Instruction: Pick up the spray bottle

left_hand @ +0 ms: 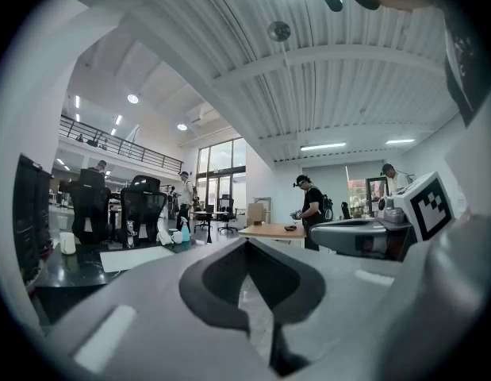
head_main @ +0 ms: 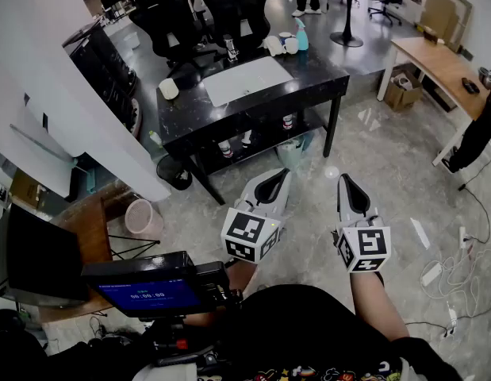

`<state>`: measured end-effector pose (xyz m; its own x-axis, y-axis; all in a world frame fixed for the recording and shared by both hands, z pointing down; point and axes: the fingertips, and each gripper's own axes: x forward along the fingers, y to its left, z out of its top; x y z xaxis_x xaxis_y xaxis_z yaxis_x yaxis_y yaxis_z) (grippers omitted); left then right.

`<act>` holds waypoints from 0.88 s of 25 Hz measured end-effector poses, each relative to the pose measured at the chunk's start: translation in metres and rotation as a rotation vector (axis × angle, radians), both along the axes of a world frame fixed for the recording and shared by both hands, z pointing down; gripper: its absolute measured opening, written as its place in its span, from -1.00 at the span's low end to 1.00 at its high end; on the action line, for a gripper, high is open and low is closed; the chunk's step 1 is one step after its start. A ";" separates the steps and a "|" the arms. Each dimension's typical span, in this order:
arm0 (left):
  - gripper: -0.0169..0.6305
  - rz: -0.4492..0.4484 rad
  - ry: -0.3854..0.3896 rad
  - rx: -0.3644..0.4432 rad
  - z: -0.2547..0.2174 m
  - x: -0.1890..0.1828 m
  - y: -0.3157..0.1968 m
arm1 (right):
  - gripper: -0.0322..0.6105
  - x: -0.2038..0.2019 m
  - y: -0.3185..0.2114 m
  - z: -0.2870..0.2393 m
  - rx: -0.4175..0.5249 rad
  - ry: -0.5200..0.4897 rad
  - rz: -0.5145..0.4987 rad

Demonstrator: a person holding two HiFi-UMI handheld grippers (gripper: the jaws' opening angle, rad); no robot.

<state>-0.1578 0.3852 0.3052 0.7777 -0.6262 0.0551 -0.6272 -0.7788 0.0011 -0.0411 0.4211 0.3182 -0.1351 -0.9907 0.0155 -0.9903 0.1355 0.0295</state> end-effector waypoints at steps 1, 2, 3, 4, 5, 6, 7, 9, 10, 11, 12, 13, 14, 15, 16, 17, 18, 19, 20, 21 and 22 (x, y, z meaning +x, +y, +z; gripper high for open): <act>-0.95 0.001 0.000 0.000 -0.001 0.001 -0.001 | -0.83 0.000 -0.001 0.000 -0.001 -0.003 0.002; -0.95 0.003 0.000 0.000 -0.002 0.001 -0.001 | -0.83 0.001 -0.002 0.000 -0.001 -0.006 0.004; -0.95 0.004 0.001 0.000 -0.003 0.002 -0.001 | -0.83 0.001 -0.003 -0.001 -0.001 -0.009 0.006; -0.95 0.005 0.001 0.000 -0.004 0.003 -0.002 | -0.83 0.002 -0.004 -0.002 -0.001 -0.011 0.007; -0.95 0.005 0.000 0.000 -0.005 0.004 -0.002 | -0.83 0.002 -0.004 -0.003 0.000 -0.012 0.008; -0.95 0.006 0.000 -0.002 -0.005 0.004 -0.002 | -0.83 0.002 -0.004 -0.004 0.002 -0.012 0.009; -0.95 0.007 -0.001 -0.004 -0.005 0.005 -0.001 | -0.83 0.002 -0.003 -0.005 0.002 -0.012 0.010; -0.95 0.013 0.000 -0.008 -0.005 0.007 0.002 | -0.83 0.003 0.000 -0.005 0.001 -0.011 0.014; -0.95 0.016 0.003 -0.009 -0.006 0.009 0.003 | -0.83 0.003 0.002 -0.005 0.000 -0.010 0.016; -0.95 0.020 0.009 -0.009 -0.007 0.012 0.003 | -0.83 0.005 0.003 -0.006 0.000 -0.009 0.017; -0.95 0.023 0.018 -0.007 -0.009 0.018 0.002 | -0.83 0.009 0.002 -0.007 0.003 -0.009 0.017; -0.95 0.026 0.029 -0.006 -0.010 0.025 0.000 | -0.83 0.016 -0.001 -0.008 0.007 -0.009 0.017; -0.95 0.029 0.038 -0.005 -0.009 0.035 -0.002 | -0.83 0.024 -0.004 -0.006 0.011 -0.012 0.015; -0.95 0.031 0.041 -0.006 -0.004 0.046 -0.004 | -0.83 0.034 -0.006 -0.002 0.010 -0.016 0.012; -0.95 0.031 0.040 -0.012 0.004 0.058 -0.006 | -0.83 0.043 -0.009 0.005 0.006 -0.020 0.007; -0.95 0.028 0.039 -0.019 0.012 0.069 -0.009 | -0.83 0.052 -0.013 0.012 0.002 -0.021 -0.002; -0.95 0.026 0.040 -0.025 0.017 0.080 -0.013 | -0.83 0.061 -0.017 0.016 0.001 -0.017 -0.013; -0.95 0.022 0.043 -0.029 0.021 0.090 -0.018 | -0.83 0.069 -0.023 0.018 0.004 -0.009 -0.023; -0.95 0.016 0.043 -0.034 0.023 0.099 -0.024 | -0.83 0.078 -0.030 0.020 0.005 -0.001 -0.031; -0.95 0.009 0.040 -0.041 0.026 0.107 -0.031 | -0.83 0.086 -0.040 0.023 -0.001 -0.003 -0.033; -0.95 0.003 0.032 -0.048 0.028 0.114 -0.039 | -0.83 0.094 -0.050 0.027 -0.012 -0.018 -0.035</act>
